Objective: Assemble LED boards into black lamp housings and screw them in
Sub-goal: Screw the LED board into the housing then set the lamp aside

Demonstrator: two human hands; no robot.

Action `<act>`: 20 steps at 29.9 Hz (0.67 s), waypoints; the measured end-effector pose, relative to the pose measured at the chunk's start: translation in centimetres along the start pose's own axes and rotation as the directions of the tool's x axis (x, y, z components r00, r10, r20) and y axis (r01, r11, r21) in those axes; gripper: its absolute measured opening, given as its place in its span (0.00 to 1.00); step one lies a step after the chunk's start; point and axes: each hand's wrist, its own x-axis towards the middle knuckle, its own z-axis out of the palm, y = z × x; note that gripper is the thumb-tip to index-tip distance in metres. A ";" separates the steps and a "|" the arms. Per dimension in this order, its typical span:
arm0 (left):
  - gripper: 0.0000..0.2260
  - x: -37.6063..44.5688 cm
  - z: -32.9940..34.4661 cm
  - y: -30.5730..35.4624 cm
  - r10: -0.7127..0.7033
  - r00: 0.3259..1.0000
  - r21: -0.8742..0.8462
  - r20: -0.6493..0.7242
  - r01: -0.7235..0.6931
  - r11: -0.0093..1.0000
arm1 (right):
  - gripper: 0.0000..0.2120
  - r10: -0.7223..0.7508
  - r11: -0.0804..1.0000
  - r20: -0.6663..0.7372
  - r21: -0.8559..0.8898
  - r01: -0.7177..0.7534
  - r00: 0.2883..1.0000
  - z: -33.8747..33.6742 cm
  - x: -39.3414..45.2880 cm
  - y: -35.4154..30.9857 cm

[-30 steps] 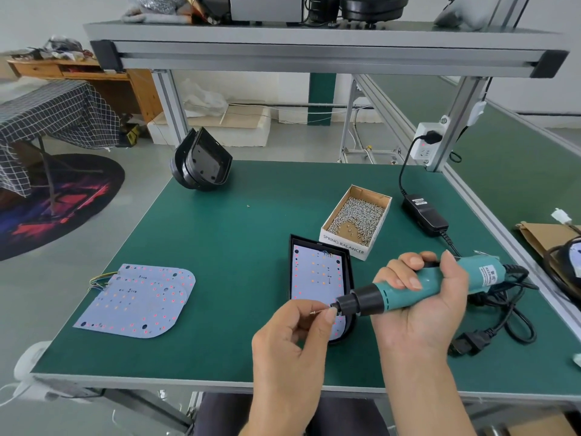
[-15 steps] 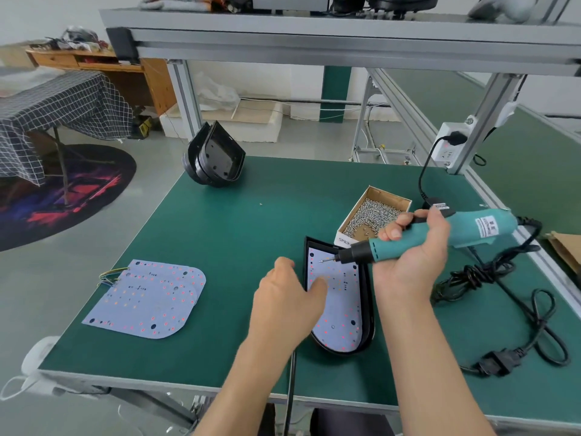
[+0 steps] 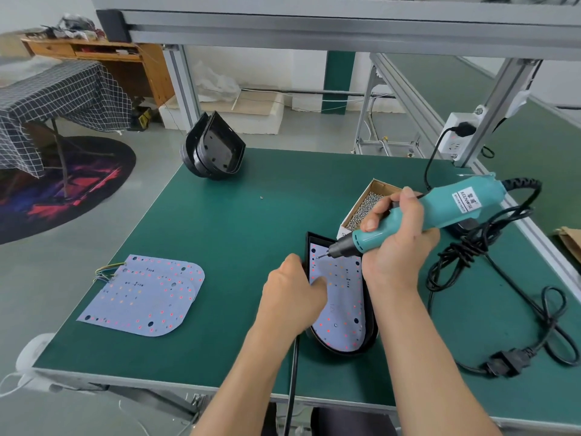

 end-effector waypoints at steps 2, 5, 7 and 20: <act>0.14 0.0 0.0 0.1 0.008 1.000 -0.010 -0.003 -0.008 1.000 | 0.11 0.004 1.000 -0.004 -0.006 -0.004 1.000 0.0 0.0 0.0; 0.14 0.0 0.1 0.2 0.015 1.000 -0.021 -0.018 -0.015 1.000 | 0.10 0.011 1.000 -0.007 -0.016 -0.011 1.000 0.0 0.0 0.0; 0.15 0.0 0.3 0.3 0.017 0.999 -0.018 -0.031 -0.017 1.000 | 0.09 0.011 1.000 -0.003 -0.025 -0.011 1.000 0.0 0.0 0.1; 0.14 -0.1 0.6 0.4 0.021 0.995 -0.003 -0.098 -0.021 1.000 | 0.11 -0.083 0.989 0.056 -0.121 0.089 0.995 0.4 0.1 0.6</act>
